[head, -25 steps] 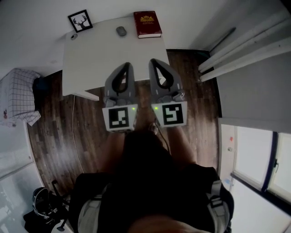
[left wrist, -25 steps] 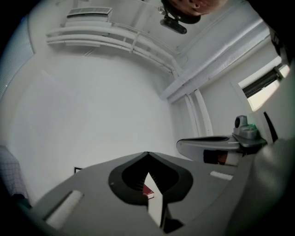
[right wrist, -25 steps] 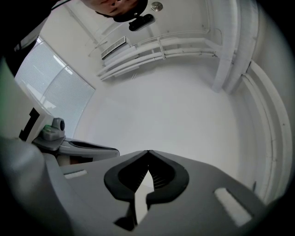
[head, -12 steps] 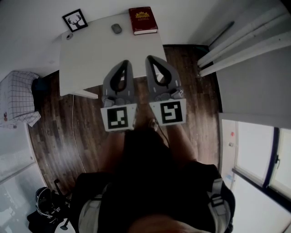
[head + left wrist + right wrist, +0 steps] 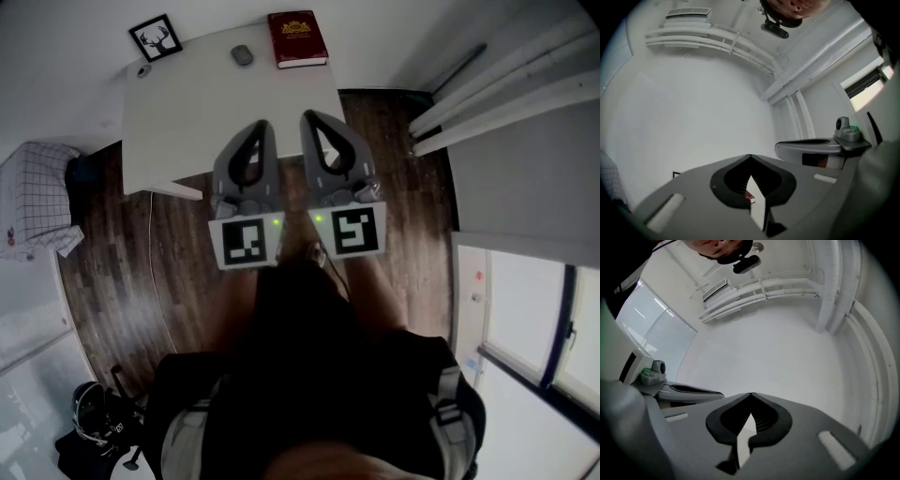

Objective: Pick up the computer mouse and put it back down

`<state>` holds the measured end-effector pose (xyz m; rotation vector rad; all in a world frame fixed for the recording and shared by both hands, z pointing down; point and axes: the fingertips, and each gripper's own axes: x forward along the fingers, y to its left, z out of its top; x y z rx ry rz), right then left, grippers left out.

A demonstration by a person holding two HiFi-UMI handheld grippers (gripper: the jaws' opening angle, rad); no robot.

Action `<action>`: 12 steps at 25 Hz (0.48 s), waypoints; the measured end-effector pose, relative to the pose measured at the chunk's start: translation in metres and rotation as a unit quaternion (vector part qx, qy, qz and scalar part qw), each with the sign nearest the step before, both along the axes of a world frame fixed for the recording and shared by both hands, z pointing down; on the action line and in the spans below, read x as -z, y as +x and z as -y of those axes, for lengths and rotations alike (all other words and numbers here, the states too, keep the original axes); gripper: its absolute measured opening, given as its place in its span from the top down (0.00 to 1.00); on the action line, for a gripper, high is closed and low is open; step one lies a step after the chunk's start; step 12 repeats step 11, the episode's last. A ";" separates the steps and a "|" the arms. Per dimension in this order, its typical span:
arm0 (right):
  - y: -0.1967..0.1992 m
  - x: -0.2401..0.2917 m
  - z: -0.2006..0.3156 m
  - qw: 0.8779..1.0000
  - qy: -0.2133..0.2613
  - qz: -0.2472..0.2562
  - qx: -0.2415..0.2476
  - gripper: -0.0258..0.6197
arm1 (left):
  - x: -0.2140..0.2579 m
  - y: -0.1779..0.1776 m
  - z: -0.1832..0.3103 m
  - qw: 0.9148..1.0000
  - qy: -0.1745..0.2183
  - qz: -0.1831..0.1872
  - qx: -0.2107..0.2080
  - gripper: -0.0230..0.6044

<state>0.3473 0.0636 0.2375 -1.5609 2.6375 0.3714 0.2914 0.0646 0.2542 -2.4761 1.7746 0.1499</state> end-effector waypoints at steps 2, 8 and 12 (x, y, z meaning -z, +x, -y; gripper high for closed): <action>-0.001 0.000 0.000 1.000 -0.001 -0.003 0.001 0.94 | 0.001 -0.001 0.000 1.000 0.002 -0.001 0.001 0.96; -0.004 0.004 0.001 1.000 0.006 0.001 0.004 0.94 | 0.005 -0.003 0.000 1.000 0.007 0.000 0.000 0.96; -0.006 0.004 0.002 1.000 0.006 -0.001 0.005 0.94 | 0.005 -0.004 0.001 1.000 0.009 0.004 -0.001 0.97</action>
